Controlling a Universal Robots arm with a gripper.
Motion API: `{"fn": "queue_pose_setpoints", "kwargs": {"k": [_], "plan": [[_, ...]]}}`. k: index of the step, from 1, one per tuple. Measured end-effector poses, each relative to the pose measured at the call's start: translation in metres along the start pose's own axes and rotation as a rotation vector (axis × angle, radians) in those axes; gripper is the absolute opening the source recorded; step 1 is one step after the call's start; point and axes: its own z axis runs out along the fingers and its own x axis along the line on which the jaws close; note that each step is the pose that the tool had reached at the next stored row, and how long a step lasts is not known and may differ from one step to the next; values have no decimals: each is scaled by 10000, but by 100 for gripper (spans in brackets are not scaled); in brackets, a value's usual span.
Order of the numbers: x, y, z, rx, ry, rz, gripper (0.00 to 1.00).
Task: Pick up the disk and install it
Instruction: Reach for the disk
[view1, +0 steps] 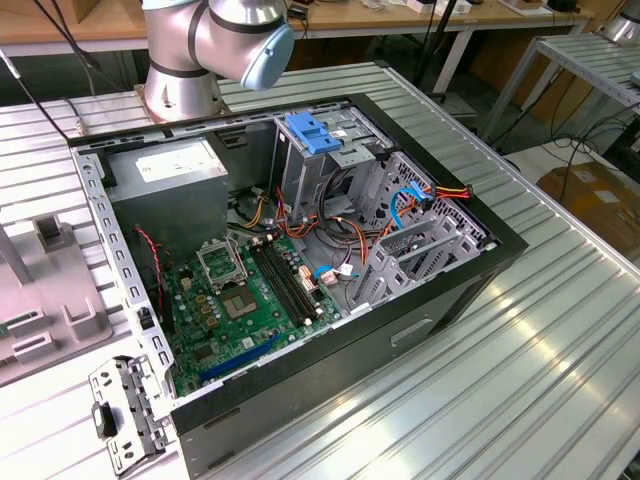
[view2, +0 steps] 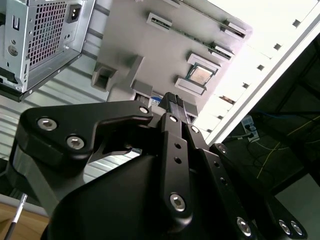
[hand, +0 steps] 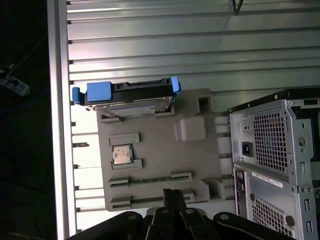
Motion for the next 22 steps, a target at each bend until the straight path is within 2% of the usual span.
{"fn": "queue_pose_setpoints", "kwargs": {"k": [8, 22], "plan": [[58, 47, 10, 0, 0, 0, 11], [132, 85, 31, 0, 0, 0, 11]]}}
